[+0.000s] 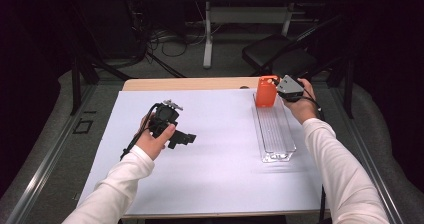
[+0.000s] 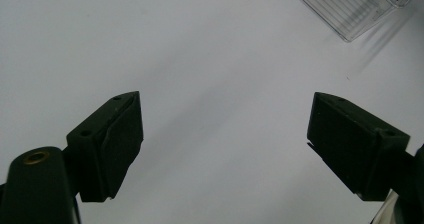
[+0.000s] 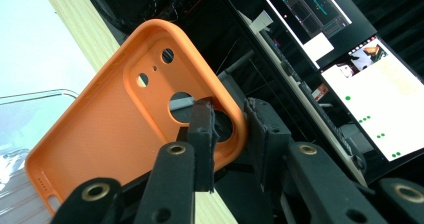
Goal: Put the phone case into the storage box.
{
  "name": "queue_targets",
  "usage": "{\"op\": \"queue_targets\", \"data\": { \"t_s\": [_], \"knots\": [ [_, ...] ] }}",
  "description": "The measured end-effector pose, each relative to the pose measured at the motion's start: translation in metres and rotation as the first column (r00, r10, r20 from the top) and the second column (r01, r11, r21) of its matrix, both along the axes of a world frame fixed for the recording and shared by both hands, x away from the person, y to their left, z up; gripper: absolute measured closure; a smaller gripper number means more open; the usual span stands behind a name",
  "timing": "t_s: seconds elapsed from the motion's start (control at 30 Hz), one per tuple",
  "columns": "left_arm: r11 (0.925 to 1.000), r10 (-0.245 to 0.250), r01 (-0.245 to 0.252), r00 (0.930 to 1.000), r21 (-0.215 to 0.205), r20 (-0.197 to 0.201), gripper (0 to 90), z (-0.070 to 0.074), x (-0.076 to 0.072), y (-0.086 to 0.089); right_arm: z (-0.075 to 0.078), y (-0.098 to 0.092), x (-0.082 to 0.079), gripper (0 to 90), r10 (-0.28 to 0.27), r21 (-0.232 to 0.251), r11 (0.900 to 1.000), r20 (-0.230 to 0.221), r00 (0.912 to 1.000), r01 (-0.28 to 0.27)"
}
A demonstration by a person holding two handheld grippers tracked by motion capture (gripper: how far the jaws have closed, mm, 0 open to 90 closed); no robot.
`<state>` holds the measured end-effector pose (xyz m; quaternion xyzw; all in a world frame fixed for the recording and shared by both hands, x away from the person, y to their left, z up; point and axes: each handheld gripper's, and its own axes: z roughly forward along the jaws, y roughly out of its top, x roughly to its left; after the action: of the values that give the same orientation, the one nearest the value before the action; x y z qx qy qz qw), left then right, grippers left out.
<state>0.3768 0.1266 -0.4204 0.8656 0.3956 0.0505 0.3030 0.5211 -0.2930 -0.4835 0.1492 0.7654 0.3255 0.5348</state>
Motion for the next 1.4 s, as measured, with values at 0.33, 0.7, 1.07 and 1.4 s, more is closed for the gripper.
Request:
{"op": "queue_targets", "data": {
  "t_s": [0.33, 0.7, 1.07, 1.4],
  "knots": [
    [1.0000, 0.000, 0.000, 1.0000, -0.002, -0.002, 15.0, 0.000, 0.000, 0.000, 0.000, 0.000, 0.001, 65.9, -0.018, 0.021, 1.000, 0.000, 0.9998, 0.018],
    [1.0000, -0.006, 0.006, 1.0000, 0.007, 0.000, 15.0, -0.001, 0.001, -0.002, 0.002, -0.002, -0.002, 54.1, -0.038, 0.025, 0.999, -0.030, 0.9989, 0.038],
    [0.9999, -0.012, 0.012, 0.9999, 0.000, 0.008, 15.0, 0.000, 0.001, -0.001, 0.010, 0.002, -0.011, 43.2, -0.039, 0.064, 0.997, -0.052, 0.9979, 0.042],
    [0.9999, -0.010, 0.010, 0.9999, -0.012, 0.012, 15.0, 0.002, 0.003, 0.000, 0.017, 0.002, -0.018, 32.9, -0.057, 0.115, 0.991, -0.087, 0.9946, 0.066]
  ]
}}
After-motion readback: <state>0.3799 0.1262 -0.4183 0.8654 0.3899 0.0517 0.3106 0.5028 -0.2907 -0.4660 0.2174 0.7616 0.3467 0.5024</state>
